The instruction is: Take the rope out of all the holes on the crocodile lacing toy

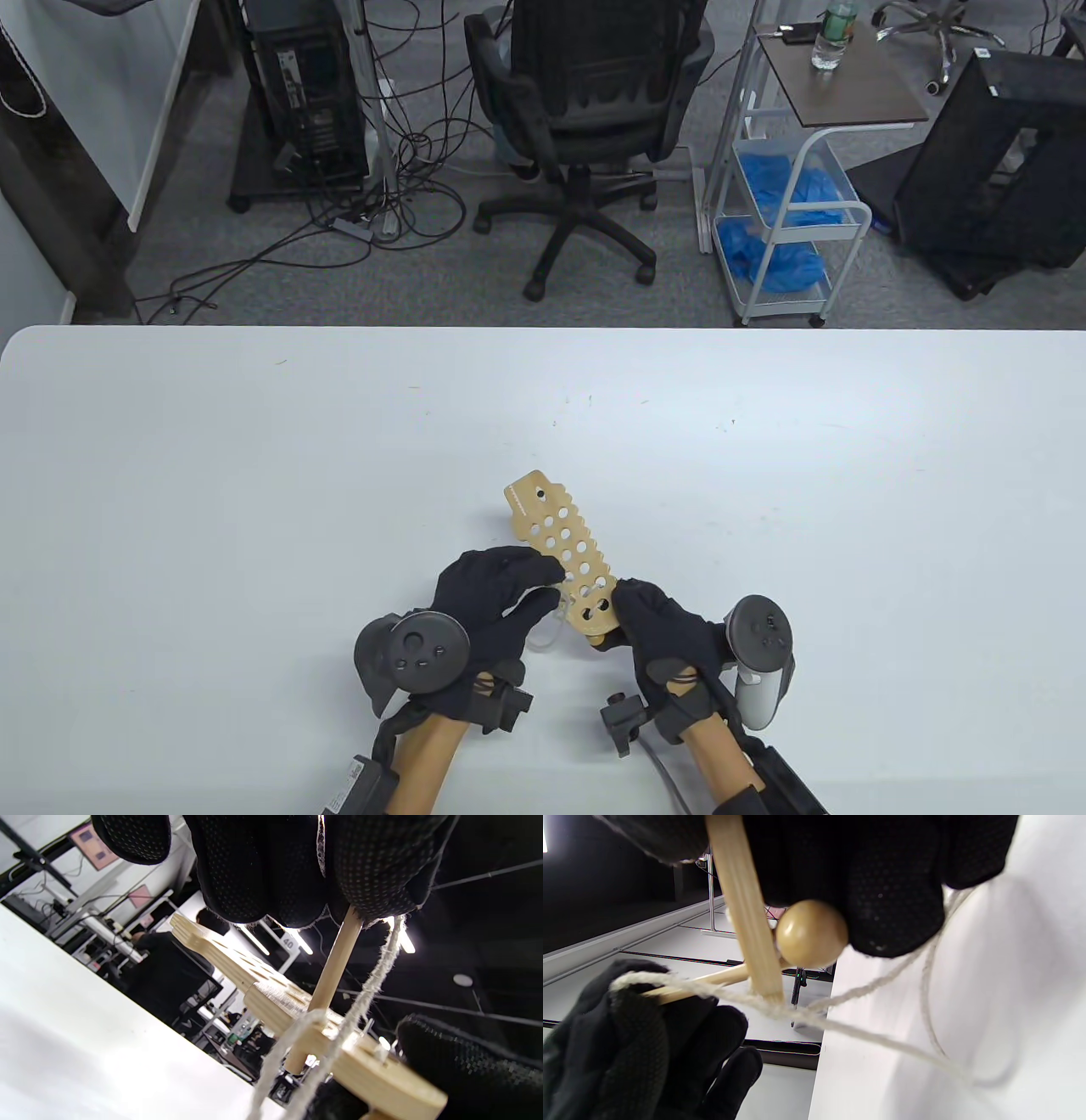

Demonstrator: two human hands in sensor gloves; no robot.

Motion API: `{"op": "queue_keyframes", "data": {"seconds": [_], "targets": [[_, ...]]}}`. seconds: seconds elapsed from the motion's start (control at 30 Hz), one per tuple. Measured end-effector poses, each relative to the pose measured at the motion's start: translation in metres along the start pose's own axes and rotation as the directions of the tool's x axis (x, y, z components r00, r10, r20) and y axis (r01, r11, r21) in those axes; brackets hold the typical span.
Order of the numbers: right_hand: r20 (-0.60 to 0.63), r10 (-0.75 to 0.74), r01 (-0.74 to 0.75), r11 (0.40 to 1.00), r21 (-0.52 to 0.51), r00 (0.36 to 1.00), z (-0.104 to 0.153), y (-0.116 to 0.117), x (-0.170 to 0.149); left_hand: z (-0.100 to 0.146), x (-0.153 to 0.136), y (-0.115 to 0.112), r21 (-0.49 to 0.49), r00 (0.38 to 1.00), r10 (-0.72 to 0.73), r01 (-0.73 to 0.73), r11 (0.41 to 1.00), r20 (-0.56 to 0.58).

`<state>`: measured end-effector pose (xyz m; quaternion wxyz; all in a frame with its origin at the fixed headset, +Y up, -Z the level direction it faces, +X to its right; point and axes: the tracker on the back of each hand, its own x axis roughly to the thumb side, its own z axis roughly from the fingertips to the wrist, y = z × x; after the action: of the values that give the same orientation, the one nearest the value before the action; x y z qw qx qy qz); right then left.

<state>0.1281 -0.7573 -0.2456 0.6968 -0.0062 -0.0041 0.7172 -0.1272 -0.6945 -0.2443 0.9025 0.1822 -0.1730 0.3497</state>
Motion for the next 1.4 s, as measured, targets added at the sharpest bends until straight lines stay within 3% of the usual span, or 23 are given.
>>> {"op": "queue_keyframes", "data": {"seconds": [0.6, 1.0, 1.17, 1.27, 1.4], "targets": [[0.004, -0.114, 0.114, 0.993, 0.001, 0.993, 0.001, -0.001, 0.004, 0.002, 0.012, -0.001, -0.02, 0.983, -0.164, 0.166, 0.986, 0.08], [0.004, -0.149, 0.149, 0.989, 0.003, 0.989, 0.002, -0.001, 0.006, 0.002, 0.016, -0.004, -0.042, 0.978, -0.177, 0.182, 0.982, 0.109], [0.017, -0.2, 0.201, 0.98, -0.017, 0.98, 0.002, -0.005, 0.009, 0.002, 0.004, 0.0, -0.002, 0.999, -0.05, 0.05, 0.999, 0.012], [0.025, -0.237, 0.238, 0.971, -0.011, 0.971, 0.002, -0.006, 0.011, 0.003, -0.007, 0.007, 0.067, 0.993, 0.013, -0.005, 0.998, -0.117], [0.035, -0.309, 0.308, 0.951, 0.023, 0.95, 0.001, -0.005, 0.013, 0.002, -0.021, 0.004, 0.045, 0.964, 0.112, -0.105, 0.994, -0.24]]}}
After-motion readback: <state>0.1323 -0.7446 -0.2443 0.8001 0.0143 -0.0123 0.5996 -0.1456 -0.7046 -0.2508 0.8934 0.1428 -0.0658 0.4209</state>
